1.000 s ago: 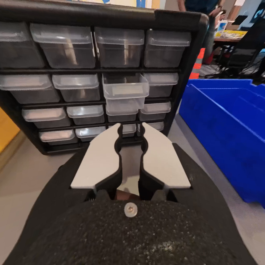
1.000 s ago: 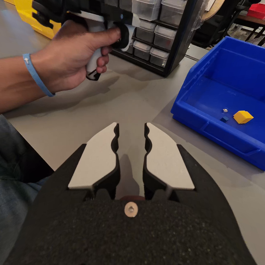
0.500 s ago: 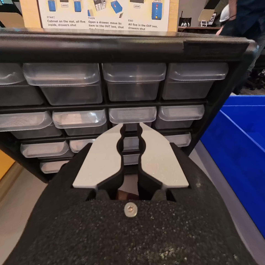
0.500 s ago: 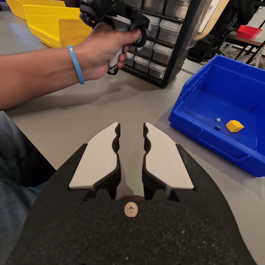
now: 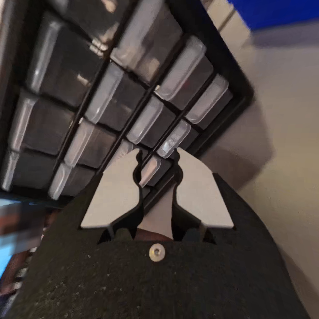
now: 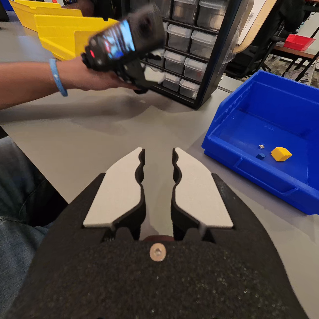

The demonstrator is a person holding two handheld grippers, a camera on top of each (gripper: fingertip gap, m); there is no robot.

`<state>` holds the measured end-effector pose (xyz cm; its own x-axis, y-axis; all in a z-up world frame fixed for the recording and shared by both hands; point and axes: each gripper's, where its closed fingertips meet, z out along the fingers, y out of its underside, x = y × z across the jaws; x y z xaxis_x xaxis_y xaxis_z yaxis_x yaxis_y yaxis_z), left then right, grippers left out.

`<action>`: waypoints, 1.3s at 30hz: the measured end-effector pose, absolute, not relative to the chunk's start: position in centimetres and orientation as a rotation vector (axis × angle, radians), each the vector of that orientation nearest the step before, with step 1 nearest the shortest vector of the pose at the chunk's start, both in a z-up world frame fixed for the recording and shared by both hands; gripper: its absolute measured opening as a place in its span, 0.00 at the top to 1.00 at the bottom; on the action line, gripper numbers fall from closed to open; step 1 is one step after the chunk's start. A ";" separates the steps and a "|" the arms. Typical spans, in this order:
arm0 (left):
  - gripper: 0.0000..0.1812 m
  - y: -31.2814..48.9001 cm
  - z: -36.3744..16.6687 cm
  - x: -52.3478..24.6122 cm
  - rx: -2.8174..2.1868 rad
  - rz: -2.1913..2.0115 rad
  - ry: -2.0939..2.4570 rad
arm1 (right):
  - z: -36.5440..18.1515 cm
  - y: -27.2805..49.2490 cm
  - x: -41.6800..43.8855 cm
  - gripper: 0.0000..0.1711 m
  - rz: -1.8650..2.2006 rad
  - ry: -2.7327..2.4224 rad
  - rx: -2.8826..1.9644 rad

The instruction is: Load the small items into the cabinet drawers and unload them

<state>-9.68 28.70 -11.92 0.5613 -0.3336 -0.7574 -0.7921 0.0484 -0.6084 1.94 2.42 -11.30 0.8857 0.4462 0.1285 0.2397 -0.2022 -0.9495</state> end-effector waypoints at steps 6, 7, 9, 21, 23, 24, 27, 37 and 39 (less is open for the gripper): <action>0.77 29.0 -13.3 -7.8 -1.210 0.841 1.273 | -11.4 2.3 2.0 0.83 0.212 -0.524 -1.798; 0.76 29.3 -13.4 -7.9 -1.173 0.885 1.295 | -11.5 2.3 2.1 0.83 0.213 -0.524 -1.802; 0.76 29.8 -13.7 -7.9 -1.132 0.916 1.333 | -11.6 2.4 2.3 0.83 0.215 -0.523 -1.808; 0.93 31.3 -14.2 -8.4 -1.006 1.013 1.343 | -11.8 2.5 2.6 0.83 0.210 -0.516 -1.820; 0.93 30.8 -14.2 -8.5 -0.999 1.014 1.343 | -11.7 2.5 2.6 0.83 0.212 -0.517 -1.817; 0.93 30.4 -14.2 -8.5 -0.999 1.009 1.342 | -11.7 2.5 2.5 0.83 0.215 -0.517 -1.817; 0.93 28.9 -14.3 -8.5 -1.020 0.965 1.347 | -11.7 2.5 2.5 0.83 0.216 -0.518 -1.819; 0.63 23.5 -14.4 -8.7 -1.539 0.319 1.158 | -11.9 2.4 2.1 0.83 0.233 -0.526 -1.830; 0.62 23.0 -13.9 -8.6 -1.752 0.012 0.961 | -11.9 2.4 2.0 0.83 0.234 -0.529 -1.832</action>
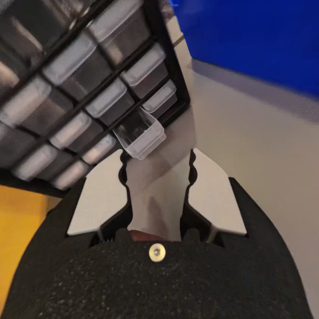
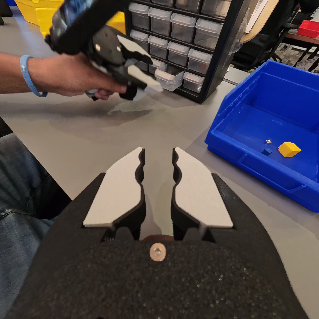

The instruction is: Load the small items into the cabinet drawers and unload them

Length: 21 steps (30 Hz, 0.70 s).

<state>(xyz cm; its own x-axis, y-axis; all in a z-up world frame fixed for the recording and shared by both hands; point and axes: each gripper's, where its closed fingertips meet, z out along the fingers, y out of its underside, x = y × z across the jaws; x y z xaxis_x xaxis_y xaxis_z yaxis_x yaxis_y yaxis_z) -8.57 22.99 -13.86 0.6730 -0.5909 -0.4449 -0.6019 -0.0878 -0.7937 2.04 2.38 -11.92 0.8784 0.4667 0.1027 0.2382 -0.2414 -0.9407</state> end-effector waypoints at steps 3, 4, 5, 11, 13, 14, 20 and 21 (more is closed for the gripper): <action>0.56 24.1 -13.9 -8.5 -2.025 -0.346 0.652 | -12.1 2.4 1.8 0.83 0.241 -0.532 -1.840; 0.56 24.8 -14.2 -8.5 -2.087 -0.407 0.565 | -12.1 2.4 1.8 0.83 0.240 -0.535 -1.840; 0.56 25.5 -14.4 -8.5 -2.133 -0.437 0.501 | -12.1 2.3 1.7 0.83 0.238 -0.538 -1.841; 0.53 28.1 -15.8 -7.3 -2.211 -0.335 0.353 | -12.5 2.3 1.9 0.83 0.229 -0.542 -1.853; 0.51 28.8 -16.1 -6.9 -2.206 -0.236 0.346 | -12.6 2.4 2.0 0.83 0.230 -0.538 -1.858; 0.51 29.2 -16.3 -7.0 -2.212 -0.178 0.342 | -12.6 2.4 2.1 0.83 0.231 -0.537 -1.860; 0.63 28.7 -16.3 -8.0 -2.233 -0.192 0.254 | -12.6 2.5 1.8 0.83 0.232 -0.541 -1.858; 0.63 28.2 -16.3 -8.1 -2.231 -0.208 0.251 | -12.6 2.6 1.7 0.83 0.233 -0.542 -1.857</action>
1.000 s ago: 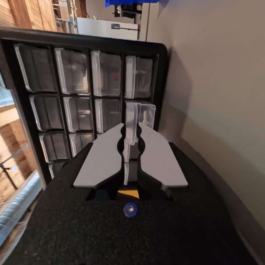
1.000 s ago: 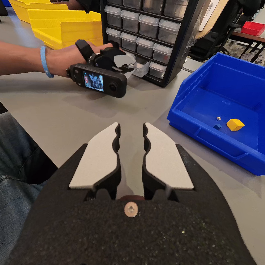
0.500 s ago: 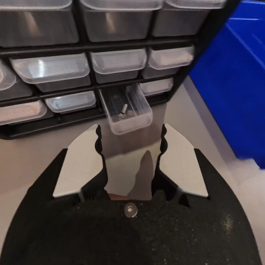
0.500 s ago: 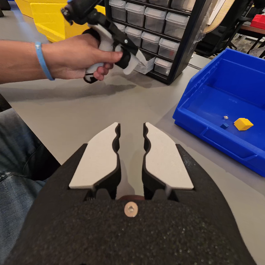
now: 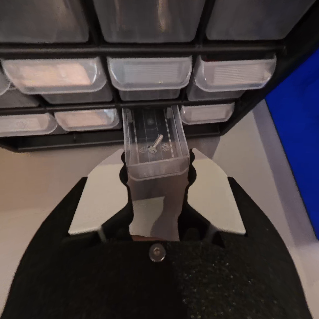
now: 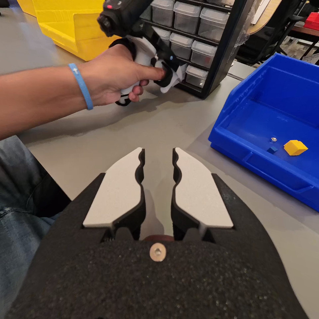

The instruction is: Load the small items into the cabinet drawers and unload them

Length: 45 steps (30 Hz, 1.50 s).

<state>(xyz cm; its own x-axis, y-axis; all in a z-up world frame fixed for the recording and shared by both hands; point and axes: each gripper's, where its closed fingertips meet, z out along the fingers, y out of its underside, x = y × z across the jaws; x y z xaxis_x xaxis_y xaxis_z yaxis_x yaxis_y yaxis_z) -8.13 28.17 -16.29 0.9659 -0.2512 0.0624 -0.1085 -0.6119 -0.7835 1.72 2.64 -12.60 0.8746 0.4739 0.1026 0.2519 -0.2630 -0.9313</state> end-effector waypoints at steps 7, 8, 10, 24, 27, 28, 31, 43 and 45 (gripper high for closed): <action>0.63 24.5 -16.6 -8.7 -2.206 -0.201 0.290 | -9.7 5.0 0.8 0.83 0.271 -0.581 -1.809; 0.63 24.3 -16.7 -8.7 -2.206 -0.201 0.292 | -8.9 5.7 0.7 0.83 0.285 -0.587 -1.811; 0.63 24.0 -16.8 -8.9 -2.207 -0.206 0.291 | -6.8 7.6 0.7 0.83 0.285 -0.616 -1.807; 0.63 22.4 -17.1 -9.4 -2.194 -0.227 0.322 | -10.9 22.8 -8.6 0.84 0.477 -1.563 -2.062; 0.63 22.2 -17.0 -9.5 -2.187 -0.226 0.332 | -13.3 23.6 -9.2 0.85 0.443 -1.646 -2.151; 0.63 22.1 -17.0 -9.5 -2.185 -0.220 0.337 | -13.8 23.7 -9.4 0.85 0.423 -1.671 -2.175; 0.63 22.0 -17.0 -9.5 -2.180 -0.207 0.343 | -14.9 23.3 -9.8 0.85 0.372 -1.738 -2.271; 0.63 21.8 -17.0 -9.2 -2.175 -0.189 0.340 | -17.2 23.2 -9.0 0.79 0.012 -1.731 -2.685; 0.63 21.8 -17.0 -9.2 -2.176 -0.189 0.340 | -17.3 23.2 -8.9 0.78 -0.013 -1.724 -2.709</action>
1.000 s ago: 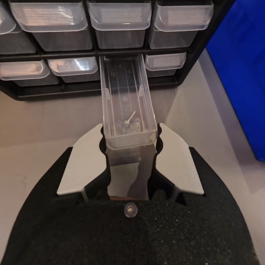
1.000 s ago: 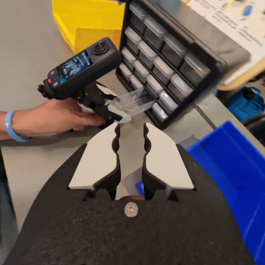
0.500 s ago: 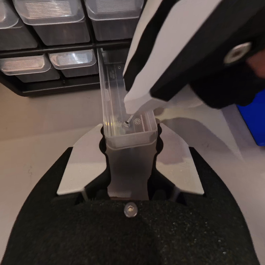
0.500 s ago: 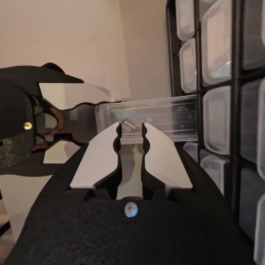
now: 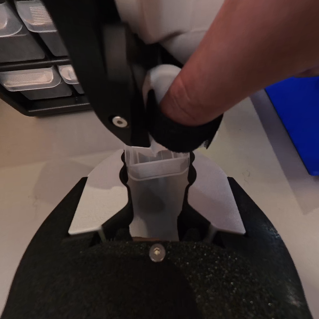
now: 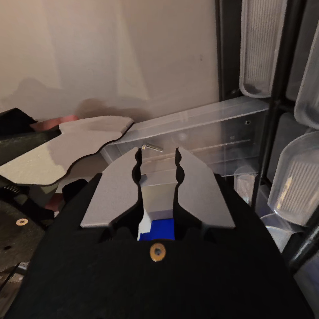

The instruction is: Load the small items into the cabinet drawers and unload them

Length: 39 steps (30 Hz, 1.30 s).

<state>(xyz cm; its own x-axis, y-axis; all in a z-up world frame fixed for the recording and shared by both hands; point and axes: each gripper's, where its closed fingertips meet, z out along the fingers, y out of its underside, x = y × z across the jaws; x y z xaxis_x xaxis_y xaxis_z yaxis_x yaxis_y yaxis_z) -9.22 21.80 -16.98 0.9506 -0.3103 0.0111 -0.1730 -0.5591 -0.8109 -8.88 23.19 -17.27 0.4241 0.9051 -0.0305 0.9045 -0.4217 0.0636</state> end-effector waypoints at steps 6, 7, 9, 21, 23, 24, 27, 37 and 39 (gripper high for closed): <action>0.63 21.8 -17.1 -9.3 -2.182 -0.188 0.335 | -17.5 22.7 -9.0 0.94 0.033 1.599 2.570; 0.63 21.8 -17.1 -9.3 -2.183 -0.191 0.333 | -17.6 22.5 -9.1 1.00 0.021 1.598 2.566; 0.63 21.8 -17.2 -9.3 -2.188 -0.194 0.330 | -17.6 22.3 -9.4 1.00 -0.007 1.601 2.570; 0.63 21.4 -16.8 -9.5 -2.167 -0.231 0.322 | -16.0 21.6 -11.1 0.87 -0.449 2.093 2.409; 0.63 21.4 -16.9 -9.5 -2.173 -0.230 0.318 | -16.6 21.5 -10.8 0.89 -0.438 2.108 2.369; 0.63 21.4 -17.0 -9.5 -2.178 -0.221 0.321 | -16.6 21.4 -11.0 0.89 -0.452 2.122 2.359; 0.63 21.4 -16.9 -9.5 -2.174 -0.222 0.320 | -16.7 21.4 -10.8 0.91 -0.390 2.176 2.294; 0.63 21.3 -15.6 -9.4 -2.101 -0.329 0.305 | -10.3 23.1 -11.3 0.98 -0.619 2.102 2.853; 0.63 21.4 -15.1 -9.4 -2.069 -0.351 0.317 | -6.5 23.4 -10.1 0.93 -0.740 1.895 3.251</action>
